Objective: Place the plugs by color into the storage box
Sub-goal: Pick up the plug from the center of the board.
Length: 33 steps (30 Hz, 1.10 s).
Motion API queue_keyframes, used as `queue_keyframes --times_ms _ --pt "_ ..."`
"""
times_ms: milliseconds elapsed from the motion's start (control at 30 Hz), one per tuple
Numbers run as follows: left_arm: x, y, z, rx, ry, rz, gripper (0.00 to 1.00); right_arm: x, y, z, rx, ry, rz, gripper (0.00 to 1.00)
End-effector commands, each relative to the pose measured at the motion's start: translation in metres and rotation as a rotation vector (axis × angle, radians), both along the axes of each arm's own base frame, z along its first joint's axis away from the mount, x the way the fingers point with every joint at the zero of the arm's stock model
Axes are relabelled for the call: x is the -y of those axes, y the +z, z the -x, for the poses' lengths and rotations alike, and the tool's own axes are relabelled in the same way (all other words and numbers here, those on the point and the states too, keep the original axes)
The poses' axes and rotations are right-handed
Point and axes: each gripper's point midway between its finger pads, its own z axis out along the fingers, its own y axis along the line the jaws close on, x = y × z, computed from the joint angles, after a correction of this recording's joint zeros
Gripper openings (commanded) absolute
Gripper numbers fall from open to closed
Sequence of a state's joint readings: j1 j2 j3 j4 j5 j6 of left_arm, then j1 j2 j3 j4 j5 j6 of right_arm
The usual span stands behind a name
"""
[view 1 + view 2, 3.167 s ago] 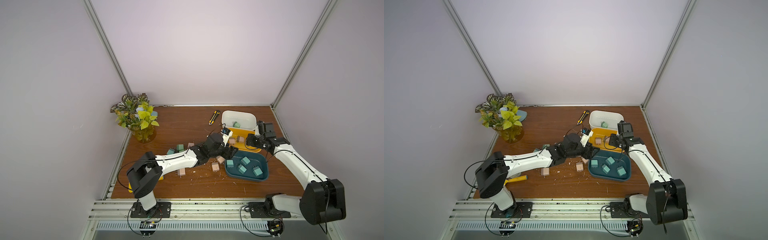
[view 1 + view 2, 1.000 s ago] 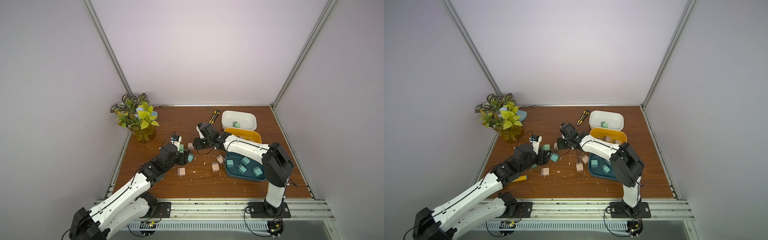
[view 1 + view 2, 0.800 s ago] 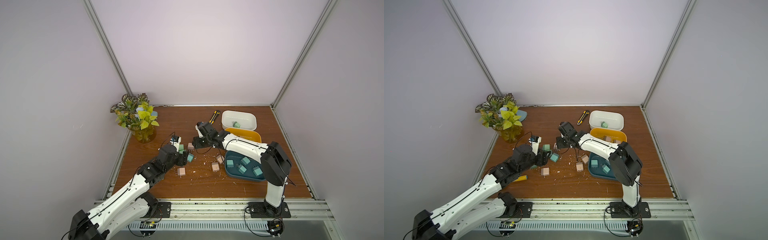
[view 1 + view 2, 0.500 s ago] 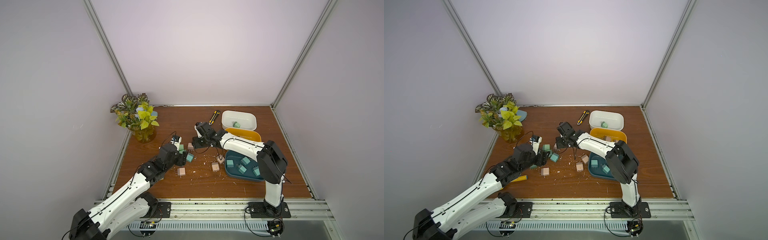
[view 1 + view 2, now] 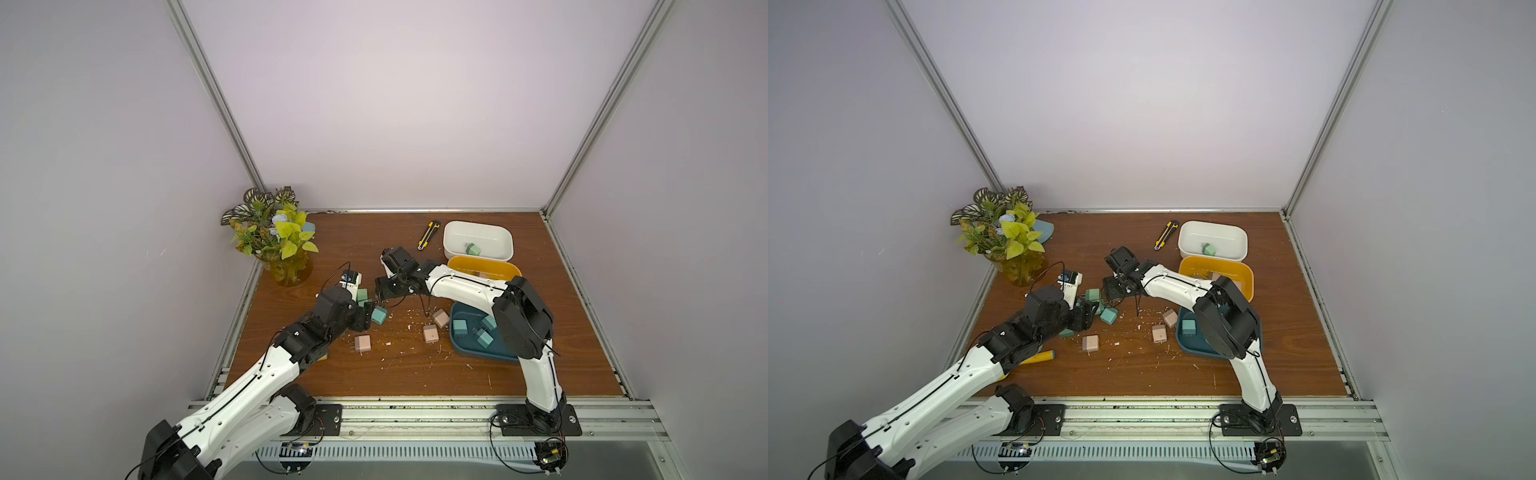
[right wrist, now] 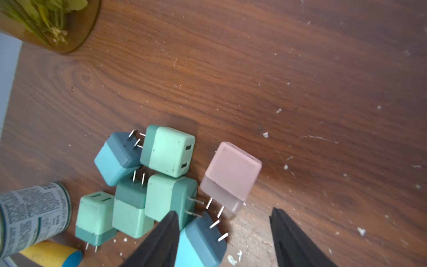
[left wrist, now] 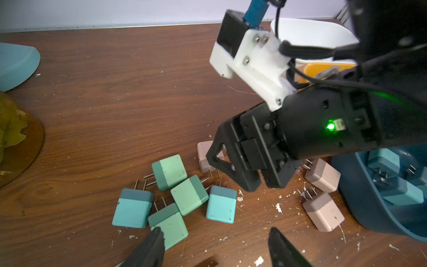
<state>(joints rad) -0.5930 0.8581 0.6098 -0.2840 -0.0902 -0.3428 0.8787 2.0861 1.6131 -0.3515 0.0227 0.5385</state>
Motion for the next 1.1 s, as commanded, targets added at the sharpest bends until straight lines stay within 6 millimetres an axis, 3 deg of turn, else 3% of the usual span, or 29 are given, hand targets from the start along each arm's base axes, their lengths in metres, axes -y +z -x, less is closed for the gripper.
queue_keyframes --times_ms 0,267,600,867,1067 --pt "-0.002 0.004 -0.001 0.016 0.0 0.012 0.73 -0.007 0.007 -0.003 0.02 0.009 0.014 0.69" --pt "-0.002 0.004 0.0 0.015 -0.004 0.014 0.73 -0.022 -0.012 -0.006 0.018 0.025 0.096 0.7" --pt "-0.002 0.005 0.0 0.016 -0.007 0.024 0.73 -0.024 -0.03 -0.014 0.027 0.01 0.175 0.69" --pt "-0.003 0.004 -0.003 0.009 -0.006 0.038 0.73 -0.023 -0.026 -0.016 0.039 0.01 0.185 0.5" --pt "-0.004 0.003 -0.004 0.004 -0.003 0.046 0.73 -0.022 -0.016 -0.015 0.051 0.01 0.174 0.42"
